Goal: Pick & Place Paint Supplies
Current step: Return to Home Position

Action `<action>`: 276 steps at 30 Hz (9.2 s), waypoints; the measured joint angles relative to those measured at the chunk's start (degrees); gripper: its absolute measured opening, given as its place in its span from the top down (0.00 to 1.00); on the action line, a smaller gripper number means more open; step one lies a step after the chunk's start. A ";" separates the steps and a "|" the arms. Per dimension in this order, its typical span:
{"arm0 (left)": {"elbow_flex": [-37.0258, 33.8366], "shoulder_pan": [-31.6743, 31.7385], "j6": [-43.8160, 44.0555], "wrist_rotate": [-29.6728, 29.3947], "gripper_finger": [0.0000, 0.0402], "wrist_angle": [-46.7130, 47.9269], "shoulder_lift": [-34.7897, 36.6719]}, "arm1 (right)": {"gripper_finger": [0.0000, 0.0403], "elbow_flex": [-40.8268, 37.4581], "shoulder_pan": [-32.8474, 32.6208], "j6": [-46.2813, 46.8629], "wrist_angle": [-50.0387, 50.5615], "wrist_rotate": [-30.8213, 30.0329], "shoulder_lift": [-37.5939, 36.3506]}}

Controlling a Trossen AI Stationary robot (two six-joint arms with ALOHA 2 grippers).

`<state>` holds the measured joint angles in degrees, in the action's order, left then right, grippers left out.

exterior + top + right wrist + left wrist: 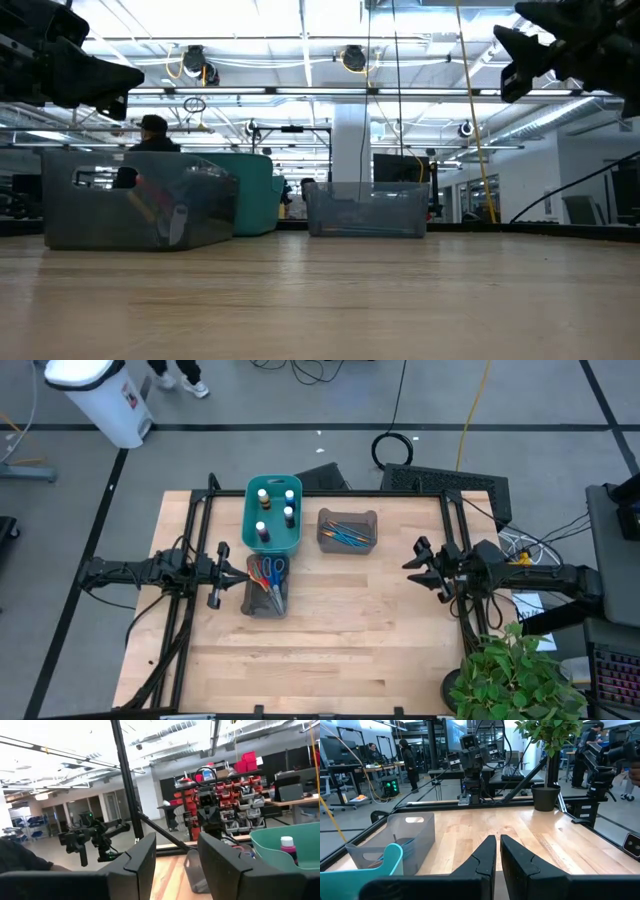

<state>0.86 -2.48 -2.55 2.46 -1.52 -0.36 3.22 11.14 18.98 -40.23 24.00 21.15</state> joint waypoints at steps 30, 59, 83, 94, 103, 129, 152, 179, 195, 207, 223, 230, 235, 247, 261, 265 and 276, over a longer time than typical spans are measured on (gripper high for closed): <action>0.00 -0.01 0.00 0.00 0.92 -0.01 -0.02 | 0.66 2.44 3.18 -5.15 20.03 -8.40 -7.22; 0.00 -0.02 0.00 0.02 0.92 0.00 -0.01 | 0.67 1.38 3.17 -16.50 24.25 -9.08 -9.29; 0.00 -0.02 0.00 0.00 0.92 0.00 -0.02 | 0.66 1.22 3.17 -18.83 31.99 -9.43 -20.98; 0.00 0.00 0.00 0.01 0.92 -0.02 -0.01 | 0.67 1.20 3.17 -17.98 33.71 -18.26 -20.98; 0.00 0.00 0.00 0.01 0.92 0.00 -0.01 | 0.66 1.20 3.15 -19.40 36.80 -19.79 -20.96; 0.00 -0.01 0.00 0.01 0.92 -0.37 -0.02 | 0.67 1.18 3.13 -20.08 41.42 -24.23 -20.22; 0.07 0.00 1.16 -1.03 0.92 0.66 -0.02 | 0.66 1.18 3.13 -20.05 41.42 -24.01 -20.22; 0.09 -0.01 4.55 -1.07 0.92 0.81 -0.02 | 0.67 0.89 3.15 -17.92 41.36 -27.39 -20.20; 0.07 -0.02 4.63 -1.12 0.92 0.83 -0.02 | 0.67 -1.79 3.13 -16.87 39.45 -24.04 -19.87; 0.04 0.00 5.66 -1.10 0.92 0.82 -0.02 | 0.66 -1.79 3.13 -17.09 38.12 -23.87 -19.87; 0.03 -0.01 5.77 -1.10 0.92 0.79 -0.02 | 0.67 -1.79 3.13 -17.09 37.94 -23.88 -19.85; 0.02 0.00 5.81 -1.07 0.92 0.79 -0.02 | 0.66 -1.79 3.13 -17.09 37.91 -23.89 -19.85; 0.00 -0.01 5.81 -1.07 0.92 0.79 -0.02 | 0.66 -1.79 3.13 -17.08 37.91 -23.90 -19.85; 0.00 0.00 5.81 -1.07 0.92 0.79 -0.02 | 0.66 -1.79 3.13 -17.09 37.88 -23.90 -19.85; 0.00 -0.02 5.79 -1.07 0.92 0.79 -0.02 | 0.66 -1.79 3.13 -17.08 37.88 -23.90 -19.85; 0.00 -0.02 5.81 -1.07 0.92 0.79 -0.02 | 0.67 -1.79 3.13 -17.07 37.88 -23.90 -19.85; 0.00 -0.02 5.80 -1.07 0.92 0.79 -0.02 | 0.67 -1.79 3.13 -17.07 37.87 -23.90 -19.85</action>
<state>0.86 -2.50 3.25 1.40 -0.73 -0.38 1.43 14.26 1.91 -2.37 0.10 1.30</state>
